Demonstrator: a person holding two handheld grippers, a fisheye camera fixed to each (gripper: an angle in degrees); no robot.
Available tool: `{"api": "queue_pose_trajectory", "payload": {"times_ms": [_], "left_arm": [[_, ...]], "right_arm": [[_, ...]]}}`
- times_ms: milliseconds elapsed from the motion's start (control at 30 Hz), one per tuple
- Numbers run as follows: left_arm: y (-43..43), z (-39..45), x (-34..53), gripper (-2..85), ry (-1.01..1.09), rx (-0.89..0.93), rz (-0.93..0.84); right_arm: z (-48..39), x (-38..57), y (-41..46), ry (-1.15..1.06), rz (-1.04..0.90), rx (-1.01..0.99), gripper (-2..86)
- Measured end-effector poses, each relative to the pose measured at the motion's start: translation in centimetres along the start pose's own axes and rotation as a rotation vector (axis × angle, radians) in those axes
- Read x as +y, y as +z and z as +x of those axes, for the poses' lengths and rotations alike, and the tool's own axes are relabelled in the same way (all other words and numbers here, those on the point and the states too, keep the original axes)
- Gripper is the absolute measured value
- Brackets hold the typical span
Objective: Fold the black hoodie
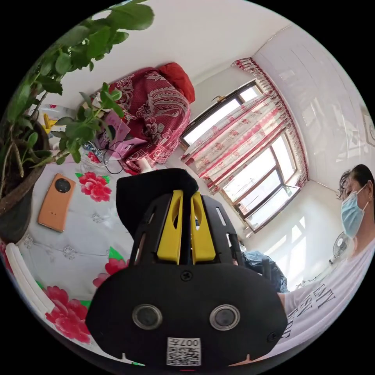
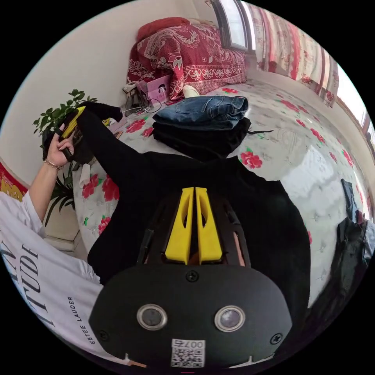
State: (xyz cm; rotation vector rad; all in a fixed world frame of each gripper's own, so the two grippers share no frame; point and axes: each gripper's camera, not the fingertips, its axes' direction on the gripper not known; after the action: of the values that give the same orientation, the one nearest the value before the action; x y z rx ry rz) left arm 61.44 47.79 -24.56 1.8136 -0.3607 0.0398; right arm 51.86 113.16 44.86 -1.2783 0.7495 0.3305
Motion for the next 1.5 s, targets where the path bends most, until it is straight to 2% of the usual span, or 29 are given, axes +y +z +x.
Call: {"api": "queue_pose_trajectory", "payload": {"times_ms": [100, 200, 233, 333, 500, 633, 733, 767, 800, 833, 900, 1033, 1133, 1200, 1333, 1400, 1500], "left_arm": [[-2.0, 4.3, 0.0, 0.6, 0.103, 0.190, 0.045], [-2.9, 8.1, 1.0, 0.7, 0.248, 0.334, 0.054], [-2.7, 8.5, 1.3, 0.8, 0.262, 0.352, 0.030], [-0.8, 9.7, 3.7, 0.8, 0.327, 0.341, -0.076], [2.4, 12.6, 8.6, 0.9, 0.445, 0.500, -0.168], [5.9, 17.9, 13.2, 1.3, 0.577, 0.689, -0.325], [9.5, 23.4, 20.0, 2.4, 0.732, 0.877, -0.577], [11.2, 24.8, 23.6, 3.2, 0.758, 0.962, -0.720], [12.7, 25.6, 27.5, 4.0, 0.764, 1.016, -0.862], [13.3, 25.7, 29.4, 4.5, 0.757, 1.018, -0.917], [14.6, 24.6, 35.6, 5.5, 0.722, 0.909, -1.038], [15.1, 20.5, 40.4, 5.6, 0.617, 0.612, -1.040], [16.0, 17.0, 42.5, 5.7, 0.600, 0.306, -1.046], [17.2, 15.3, 43.4, 5.8, 0.661, 0.132, -1.057], [19.6, 13.6, 44.0, 5.9, 0.740, -0.018, -1.047], [22.2, 11.4, 45.5, 6.0, 0.731, -0.081, -1.094], [25.6, 8.2, 48.0, 5.1, 0.689, -0.172, -1.201]], "right_arm": [[-0.9, -7.6, 4.5, -0.063, -0.033, -0.076, 0.0], [-1.6, -12.3, 11.5, -0.078, -0.158, -0.075, 0.4], [-1.5, -13.5, 14.9, -0.066, -0.257, -0.086, 0.6], [-0.7, -15.4, 15.6, -0.039, -0.228, -0.066, 1.2], [2.9, -14.9, 9.4, -0.036, -0.184, -0.120, 3.4], [9.8, -7.9, -1.5, 0.115, -0.051, -0.249, 5.0], [15.5, -0.2, -9.6, 0.314, 0.039, -0.398, 5.8], [17.6, 3.5, -12.3, 0.414, 0.066, -0.444, 6.1], [18.5, 5.5, -13.6, 0.464, 0.077, -0.453, 6.2], [19.8, 9.5, -16.2, 0.555, 0.092, -0.423, 6.5], [20.8, 15.3, -19.8, 0.657, 0.075, -0.314, 6.9], [19.4, 23.8, -26.5, 0.751, 0.026, -0.131, 8.1], [17.3, 25.1, -27.9, 0.734, 0.017, -0.169, 9.3], [15.9, 24.5, -27.6, 0.682, -0.001, -0.220, 10.1], [11.5, 20.9, -27.4, 0.476, -0.048, -0.314, 11.0], [9.0, 19.2, -27.1, 0.360, -0.094, -0.306, 10.7], [4.8, 17.2, -24.0, 0.192, -0.285, -0.198, 8.9]]}}
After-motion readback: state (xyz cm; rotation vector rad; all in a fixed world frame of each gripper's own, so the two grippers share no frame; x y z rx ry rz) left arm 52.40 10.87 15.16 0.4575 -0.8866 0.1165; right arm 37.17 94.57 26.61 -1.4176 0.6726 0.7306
